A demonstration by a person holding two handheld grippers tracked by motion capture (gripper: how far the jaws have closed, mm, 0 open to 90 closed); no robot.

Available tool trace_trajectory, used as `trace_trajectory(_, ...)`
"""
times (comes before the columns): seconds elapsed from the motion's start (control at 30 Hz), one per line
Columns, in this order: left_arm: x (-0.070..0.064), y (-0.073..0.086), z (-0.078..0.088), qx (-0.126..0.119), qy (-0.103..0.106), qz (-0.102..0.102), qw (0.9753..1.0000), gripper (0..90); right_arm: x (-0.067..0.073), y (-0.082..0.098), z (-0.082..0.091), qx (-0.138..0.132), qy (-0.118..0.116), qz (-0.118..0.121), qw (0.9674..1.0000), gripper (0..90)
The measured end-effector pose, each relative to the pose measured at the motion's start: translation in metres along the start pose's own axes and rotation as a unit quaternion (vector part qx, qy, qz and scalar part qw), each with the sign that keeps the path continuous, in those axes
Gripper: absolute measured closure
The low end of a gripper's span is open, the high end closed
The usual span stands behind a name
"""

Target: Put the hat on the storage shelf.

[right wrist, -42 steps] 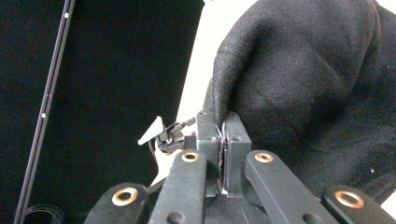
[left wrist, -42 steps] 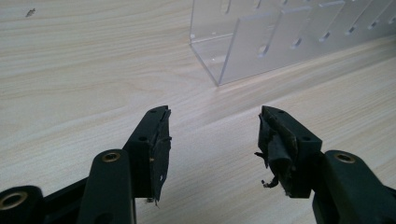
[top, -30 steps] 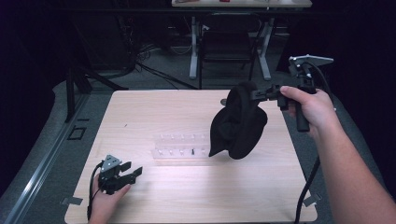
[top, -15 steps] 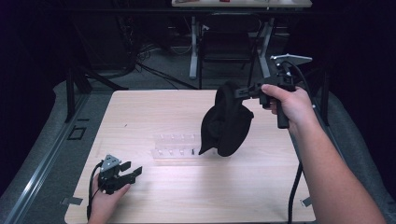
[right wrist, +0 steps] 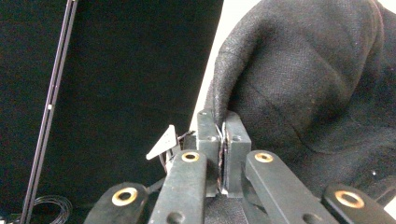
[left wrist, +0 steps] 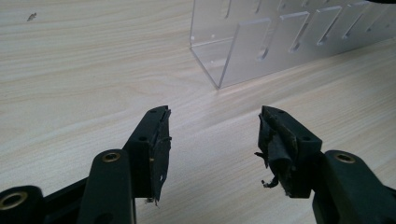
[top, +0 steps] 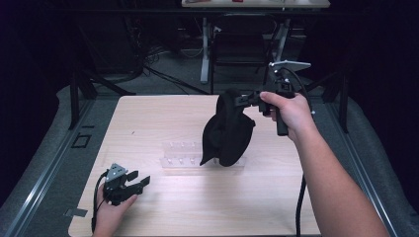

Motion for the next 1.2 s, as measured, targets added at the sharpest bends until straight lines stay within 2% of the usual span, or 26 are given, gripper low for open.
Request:
trace_trajectory(0.3,-0.006,-0.002,-0.001,0.000,0.004,-0.008,1.0000,43.9,-0.001,-0.004,-0.010,-0.002,0.006,0.000,1.0000,88.4)
trace_trajectory(0.5,-0.011,-0.004,-0.003,0.000,0.008,-0.013,0.9999,43.8,0.005,-0.004,-0.017,-0.003,-0.008,0.001,1.0000,88.3)
trace_trajectory(0.53,-0.013,-0.005,-0.003,0.003,0.013,-0.016,0.9998,43.8,0.006,-0.003,-0.020,-0.004,-0.016,0.001,0.9999,88.3)
trace_trajectory(0.73,-0.021,-0.012,-0.005,-0.007,0.024,-0.014,0.9996,45.2,0.002,-0.003,-0.023,-0.009,-0.031,-0.008,0.9995,88.1)
trace_trajectory(0.9,-0.029,-0.019,-0.005,-0.010,0.030,-0.028,0.9991,48.3,-0.002,-0.002,-0.021,-0.013,-0.030,-0.010,0.9994,88.0)
trace_trajectory(1.07,-0.043,-0.033,-0.008,-0.019,0.051,-0.032,0.9980,49.1,-0.004,-0.001,-0.021,-0.016,-0.032,-0.014,0.9993,87.9)
trace_trajectory(1.1,-0.049,-0.039,-0.010,-0.015,0.055,-0.045,0.9974,49.1,-0.004,-0.001,-0.021,-0.016,-0.031,-0.014,0.9993,87.9)
trace_trajectory(1.13,-0.049,-0.039,-0.010,-0.015,0.055,-0.045,0.9974,49.1,-0.004,-0.001,-0.021,-0.016,-0.031,-0.014,0.9993,87.9)
trace_trajectory(1.2,-0.055,-0.045,-0.014,-0.013,0.060,-0.060,0.9964,49.1,-0.003,-0.001,-0.022,-0.016,-0.033,-0.015,0.9992,87.9)
Point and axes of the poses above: each handheld gripper's, and its own axes: z roughly backward along the jaws, y roughly out of its underside, x roughly to its left, the point moved 10 cm from there along -z, roughly forward along the jaws, and after that the axes turned 14 degrees about y, right-handed, at the moved point
